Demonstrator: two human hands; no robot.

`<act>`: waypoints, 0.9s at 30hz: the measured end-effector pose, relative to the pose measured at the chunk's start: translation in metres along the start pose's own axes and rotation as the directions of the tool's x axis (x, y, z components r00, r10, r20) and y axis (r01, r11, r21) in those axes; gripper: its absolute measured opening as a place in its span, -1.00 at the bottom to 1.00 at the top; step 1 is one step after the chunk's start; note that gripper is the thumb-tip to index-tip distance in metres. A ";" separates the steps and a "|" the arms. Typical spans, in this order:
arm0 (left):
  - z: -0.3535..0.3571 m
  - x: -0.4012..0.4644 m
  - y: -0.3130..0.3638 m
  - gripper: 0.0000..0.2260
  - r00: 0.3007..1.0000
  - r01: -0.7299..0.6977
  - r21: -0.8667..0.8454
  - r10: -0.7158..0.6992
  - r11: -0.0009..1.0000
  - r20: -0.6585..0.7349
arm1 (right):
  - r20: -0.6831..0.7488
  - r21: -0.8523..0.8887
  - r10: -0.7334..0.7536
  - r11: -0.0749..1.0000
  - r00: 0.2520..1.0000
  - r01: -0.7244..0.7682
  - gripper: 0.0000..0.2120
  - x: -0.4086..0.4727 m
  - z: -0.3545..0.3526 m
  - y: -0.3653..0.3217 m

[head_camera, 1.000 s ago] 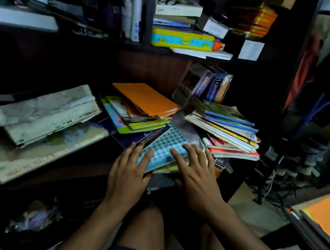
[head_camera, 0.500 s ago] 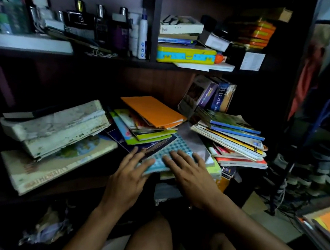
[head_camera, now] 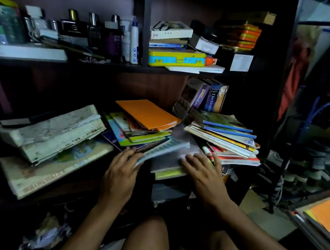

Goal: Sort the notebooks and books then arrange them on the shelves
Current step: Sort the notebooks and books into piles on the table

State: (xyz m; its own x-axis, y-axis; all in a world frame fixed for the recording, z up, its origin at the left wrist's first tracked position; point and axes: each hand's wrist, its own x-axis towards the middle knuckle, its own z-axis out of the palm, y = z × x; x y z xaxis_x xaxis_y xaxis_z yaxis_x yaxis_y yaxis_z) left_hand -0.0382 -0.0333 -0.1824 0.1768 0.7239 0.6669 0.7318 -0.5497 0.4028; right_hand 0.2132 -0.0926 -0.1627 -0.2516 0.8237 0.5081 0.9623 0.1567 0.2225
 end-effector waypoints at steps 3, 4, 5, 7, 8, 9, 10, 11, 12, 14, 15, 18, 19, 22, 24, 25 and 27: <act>0.008 -0.010 0.003 -0.62 0.991 -0.033 -0.003 0.033 0.999 0.129 | -0.094 0.063 -0.062 0.996 0.994 0.068 -0.57 0.002 -0.006 -0.005; 0.005 -0.010 0.004 -0.64 0.986 -0.002 -0.056 0.011 0.998 0.165 | -0.125 0.082 -0.076 0.993 0.989 0.087 -0.58 -0.001 -0.008 -0.008; -0.001 -0.009 0.004 -0.64 0.980 0.013 -0.131 0.013 0.991 0.196 | -0.157 0.104 -0.087 0.989 0.984 0.104 -0.59 -0.004 -0.012 -0.011; -0.014 -0.007 0.004 -0.60 0.965 -0.057 -0.292 0.127 0.955 0.229 | -0.221 0.149 -0.099 0.980 0.970 0.134 -0.56 -0.011 -0.022 -0.016; -0.019 -0.007 0.004 -0.57 0.949 -0.129 -0.342 0.216 0.931 0.230 | -0.244 0.164 -0.095 0.977 0.965 0.137 -0.52 -0.015 -0.026 -0.016; -0.021 -0.007 0.006 -0.51 0.926 -0.201 -0.351 0.294 0.914 0.236 | -0.255 0.175 -0.083 0.976 0.963 0.131 -0.49 -0.017 -0.029 -0.016; -0.021 -0.008 0.008 -0.41 0.907 -0.250 -0.326 0.338 0.912 0.250 | -0.261 0.186 -0.066 0.975 0.963 0.117 -0.47 -0.018 -0.033 -0.016; -0.018 -0.009 0.011 -0.33 0.898 -0.269 -0.287 0.347 0.919 0.270 | -0.267 0.203 -0.045 0.974 0.963 0.102 -0.50 -0.019 -0.036 -0.017; -0.015 -0.009 0.014 -0.36 0.907 -0.268 -0.247 0.330 0.931 0.261 | -0.264 0.222 -0.033 0.971 0.964 0.094 -0.58 -0.020 -0.036 -0.018; -0.010 -0.014 0.018 -0.55 0.919 -0.307 -0.154 0.334 0.939 0.209 | -0.219 0.274 -0.031 0.957 0.975 0.092 -0.68 -0.024 -0.035 -0.018; -0.009 -0.014 0.020 -0.51 0.917 -0.335 -0.098 0.349 0.937 0.195 | -0.175 0.316 -0.029 0.945 0.984 0.084 -0.68 -0.027 -0.034 -0.017; -0.015 -0.014 0.032 -0.37 0.908 -0.369 -0.035 0.368 0.929 0.198 | 0.012 0.532 0.167 0.834 0.986 -0.148 -0.48 -0.034 -0.041 -0.015; -0.020 -0.014 0.038 -0.32 0.910 -0.372 -0.037 0.373 0.927 0.181 | 0.112 0.657 0.292 0.695 0.950 -0.291 -0.36 -0.037 -0.051 -0.014; -0.048 -0.015 0.057 -0.29 0.921 -0.361 -0.095 0.371 0.928 0.120 | 0.551 0.834 0.346 -0.261 0.759 -0.487 -0.24 -0.048 -0.090 -0.003; -0.068 -0.025 0.070 -0.34 0.918 -0.374 -0.147 0.388 0.916 0.086 | 0.697 0.567 0.129 -0.701 0.705 -0.432 -0.41 -0.059 -0.111 0.005; -0.078 -0.032 0.075 -0.38 0.905 -0.403 -0.159 0.418 0.901 0.075 | 0.718 0.516 0.074 -0.724 0.692 -0.458 -0.49 -0.060 -0.119 0.004; -0.090 -0.055 0.084 -0.46 0.857 -0.489 -0.153 0.506 0.859 0.100 | 0.763 0.504 0.047 -0.669 0.645 -0.547 -0.54 -0.068 -0.127 -0.002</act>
State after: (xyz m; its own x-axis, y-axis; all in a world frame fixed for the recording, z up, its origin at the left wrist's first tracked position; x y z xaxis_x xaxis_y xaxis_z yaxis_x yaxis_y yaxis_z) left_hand -0.0453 -0.1568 -0.1284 0.5874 0.3839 0.7124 0.4415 -0.8898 0.1154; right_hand 0.2148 -0.2181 -0.0918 -0.0374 0.9542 -0.2969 -0.4534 -0.2809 -0.8458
